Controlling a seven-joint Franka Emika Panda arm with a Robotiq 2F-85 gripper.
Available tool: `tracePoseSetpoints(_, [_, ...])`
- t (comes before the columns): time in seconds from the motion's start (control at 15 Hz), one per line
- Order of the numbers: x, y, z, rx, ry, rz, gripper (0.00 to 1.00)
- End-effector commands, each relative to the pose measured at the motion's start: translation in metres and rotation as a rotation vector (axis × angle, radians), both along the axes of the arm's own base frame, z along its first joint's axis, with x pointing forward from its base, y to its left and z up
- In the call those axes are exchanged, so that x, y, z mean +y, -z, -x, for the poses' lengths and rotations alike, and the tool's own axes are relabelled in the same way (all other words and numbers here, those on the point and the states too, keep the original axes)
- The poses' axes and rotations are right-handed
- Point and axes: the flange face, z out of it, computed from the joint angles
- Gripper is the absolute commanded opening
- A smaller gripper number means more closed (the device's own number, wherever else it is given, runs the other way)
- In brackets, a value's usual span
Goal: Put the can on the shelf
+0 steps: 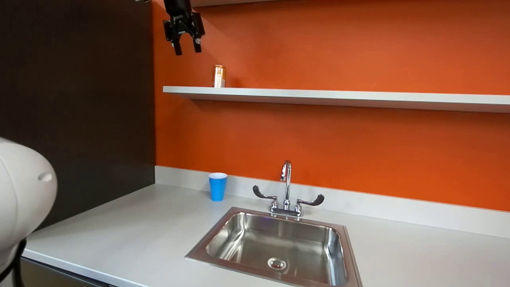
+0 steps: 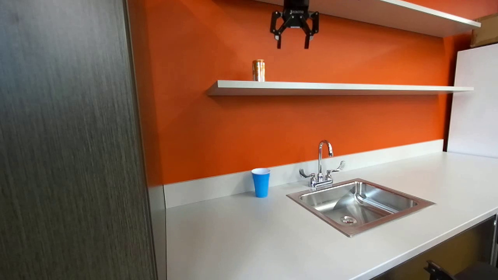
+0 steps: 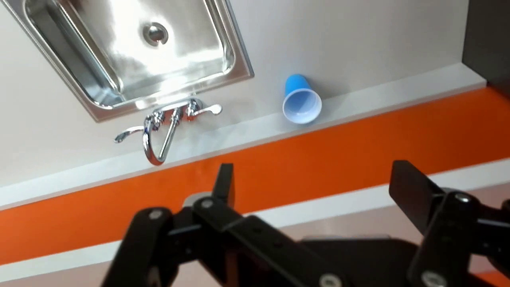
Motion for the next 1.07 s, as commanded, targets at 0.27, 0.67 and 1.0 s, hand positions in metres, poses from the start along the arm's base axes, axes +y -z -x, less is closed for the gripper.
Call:
tracePoseSetpoints(0.27, [-0.006,0.128,0.056,0.251,-0.101,0.068,1.00])
tracePoseSetpoints(0.67, [-0.008,0.190,0.085,0.265,-0.121,0.010,1.00])
tracePoseSetpoints(1.0, [-0.015,0.217,0.101,0.131,-0.150,-0.044,1.00])
